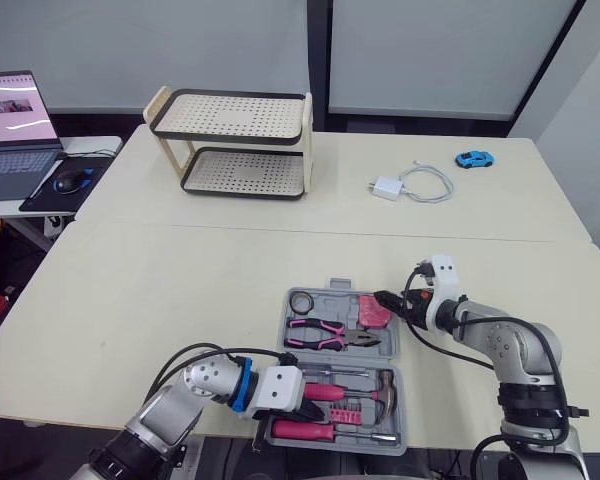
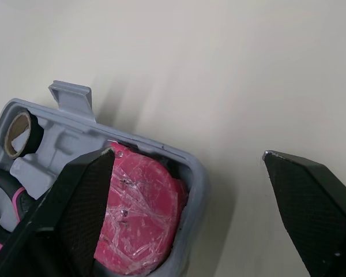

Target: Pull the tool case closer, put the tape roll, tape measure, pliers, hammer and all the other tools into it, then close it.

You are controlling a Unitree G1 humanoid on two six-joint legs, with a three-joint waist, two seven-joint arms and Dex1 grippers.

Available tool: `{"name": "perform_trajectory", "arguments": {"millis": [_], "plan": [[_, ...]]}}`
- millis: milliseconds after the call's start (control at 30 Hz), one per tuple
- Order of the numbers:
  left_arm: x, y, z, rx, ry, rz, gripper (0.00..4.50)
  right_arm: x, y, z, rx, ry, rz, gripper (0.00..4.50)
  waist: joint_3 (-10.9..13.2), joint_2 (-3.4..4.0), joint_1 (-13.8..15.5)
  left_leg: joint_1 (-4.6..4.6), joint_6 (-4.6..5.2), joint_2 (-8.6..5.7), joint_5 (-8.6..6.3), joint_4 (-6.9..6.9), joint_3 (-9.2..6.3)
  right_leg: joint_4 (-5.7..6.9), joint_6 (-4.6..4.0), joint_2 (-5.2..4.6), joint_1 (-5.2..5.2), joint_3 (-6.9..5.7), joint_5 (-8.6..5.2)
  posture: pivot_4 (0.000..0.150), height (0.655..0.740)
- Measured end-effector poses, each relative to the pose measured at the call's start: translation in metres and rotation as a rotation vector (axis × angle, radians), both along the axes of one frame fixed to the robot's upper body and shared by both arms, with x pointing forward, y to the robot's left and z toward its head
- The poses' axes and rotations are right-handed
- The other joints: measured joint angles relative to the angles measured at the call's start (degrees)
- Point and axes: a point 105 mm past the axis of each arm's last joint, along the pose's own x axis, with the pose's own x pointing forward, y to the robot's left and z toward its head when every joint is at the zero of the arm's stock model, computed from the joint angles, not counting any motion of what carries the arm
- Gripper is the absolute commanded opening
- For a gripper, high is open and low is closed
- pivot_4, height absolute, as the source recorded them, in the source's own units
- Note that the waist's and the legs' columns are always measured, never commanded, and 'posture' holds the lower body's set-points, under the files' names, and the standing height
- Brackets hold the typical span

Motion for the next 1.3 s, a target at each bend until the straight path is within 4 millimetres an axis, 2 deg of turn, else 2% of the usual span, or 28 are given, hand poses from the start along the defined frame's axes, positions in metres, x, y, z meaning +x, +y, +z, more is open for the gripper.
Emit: {"name": "perform_trajectory", "arguments": {"millis": [167, 433, 633, 1100, 1300], "plan": [[0.0, 0.001, 0.0, 0.004, 0.002, -0.003, 0.0, -0.001, 0.005, -0.002, 0.013, 0.013, 0.01, 4.4, -0.1, 0.1, -0.2, 0.02, 0.0, 0.0, 0.0, 0.0, -0.01, 0.01, 0.0, 0.01, 0.01, 0.0, 0.0, 0.15, 0.735], [0.002, 0.005, -0.001, 0.031, 0.021, -0.01, 0.0, -0.004, 0.026, -0.005, 0.085, 0.029, 0.055, 4.4, -0.2, 0.11, -1.0, 0.05, 0.0, 0.0, 0.0, 0.0, -0.01, 0.01, 0.0, 0.02, 0.02, 0.0, 0.0, 0.15, 0.735], [0.004, 0.004, 0.0, 0.045, 0.027, -0.031, 0.0, -0.001, 0.032, -0.004, 0.126, 0.04, 0.071, 4.4, -0.2, 0.11, -1.1, 0.05, 0.01, 0.01, 0.01, 0.0, -0.02, 0.01, 0.0, 0.04, 0.02, 0.01, 0.01, 0.15, 0.735], [0.004, 0.003, 0.001, 0.064, 0.037, -0.044, 0.0, -0.002, 0.027, -0.003, 0.137, 0.071, 0.138, 4.4, -0.2, 0.12, -1.1, 0.04, 0.02, 0.01, 0.0, -0.03, -0.01, 0.0, 0.0, 0.03, 0.0, 0.02, 0.0, 0.15, 0.735], [0.003, 0.002, 0.001, 0.063, 0.038, -0.043, 0.0, -0.004, 0.019, -0.002, 0.096, 0.078, 0.15, 4.4, -0.2, 0.12, -1.0, 0.01, 0.02, 0.0, 0.0, -0.03, -0.01, -0.03, 0.0, 0.03, 0.0, 0.01, 0.0, 0.15, 0.735]]}}
